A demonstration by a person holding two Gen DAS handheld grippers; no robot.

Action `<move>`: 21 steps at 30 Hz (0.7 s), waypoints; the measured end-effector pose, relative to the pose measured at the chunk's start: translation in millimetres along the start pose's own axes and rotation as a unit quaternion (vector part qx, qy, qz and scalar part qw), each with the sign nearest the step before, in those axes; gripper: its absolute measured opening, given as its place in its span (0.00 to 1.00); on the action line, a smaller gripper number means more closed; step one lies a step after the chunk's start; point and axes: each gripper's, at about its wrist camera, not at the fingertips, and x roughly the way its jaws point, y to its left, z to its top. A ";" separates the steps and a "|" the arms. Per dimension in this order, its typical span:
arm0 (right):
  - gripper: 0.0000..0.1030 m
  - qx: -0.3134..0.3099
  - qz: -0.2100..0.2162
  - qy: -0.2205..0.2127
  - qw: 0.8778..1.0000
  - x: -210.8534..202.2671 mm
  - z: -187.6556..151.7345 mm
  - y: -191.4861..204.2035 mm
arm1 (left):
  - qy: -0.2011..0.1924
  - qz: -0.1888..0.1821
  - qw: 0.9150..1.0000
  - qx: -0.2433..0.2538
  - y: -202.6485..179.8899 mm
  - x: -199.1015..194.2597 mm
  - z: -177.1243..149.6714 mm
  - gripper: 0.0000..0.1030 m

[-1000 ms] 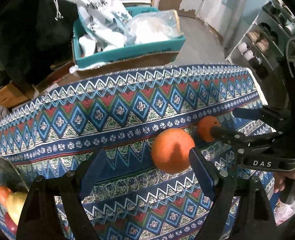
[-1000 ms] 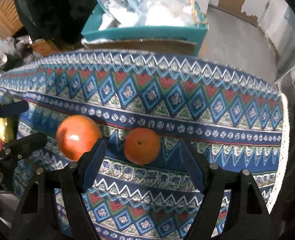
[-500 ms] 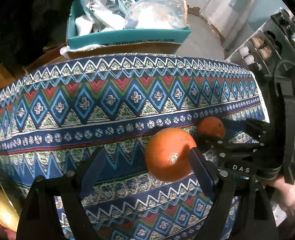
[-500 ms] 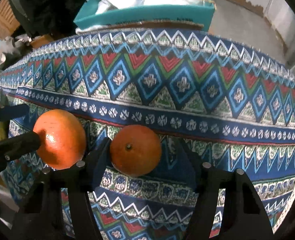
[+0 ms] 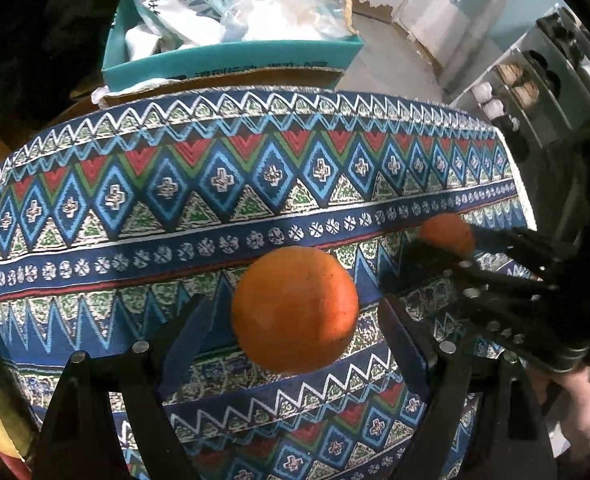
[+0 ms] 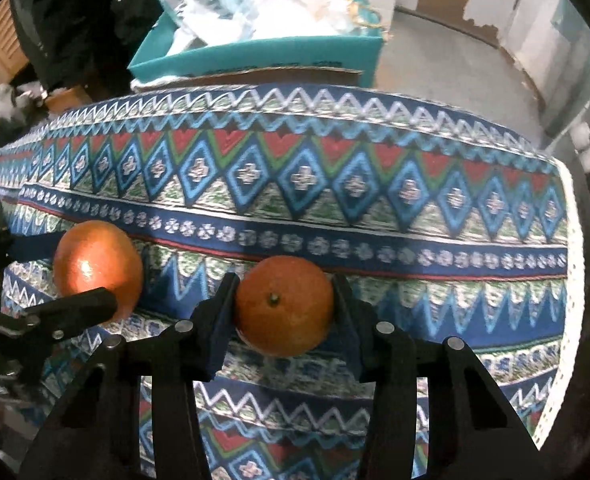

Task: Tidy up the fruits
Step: 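Grasp the orange with the left tool while the right tool grasps the tangerine, then lift and carry the orange and tangerine over the glass bowl with both tools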

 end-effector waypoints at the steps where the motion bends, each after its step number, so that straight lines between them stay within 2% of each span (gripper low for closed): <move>1: 0.44 0.004 -0.002 -0.002 1.000 -2.5 -1.6 -3.2 | 0.002 0.003 1.000 -0.001 -1.3 3.7 -0.4 0.84; 9: 0.44 0.011 -0.003 -0.004 1.000 -16.2 -16.5 -21.7 | 0.004 0.033 0.999 0.005 -7.9 21.2 -5.3 0.84; 10: 0.44 0.011 -0.003 -0.005 1.000 -16.1 -16.6 -21.2 | 0.001 0.034 0.999 0.009 -8.6 20.9 -5.8 0.83; 12: 0.44 0.007 -0.006 -0.005 1.000 -17.2 -18.3 -20.8 | -0.006 0.043 0.999 0.017 -10.6 20.7 -7.4 0.72; 14: 0.44 0.003 -0.009 -0.004 1.000 -14.3 -17.3 -15.6 | -0.004 0.038 0.999 0.023 -11.2 21.1 -8.0 0.67; 21: 0.44 -0.007 -0.015 -0.017 1.000 -13.4 -16.2 6.5 | -0.009 0.044 0.999 0.023 -8.5 15.6 -14.1 0.66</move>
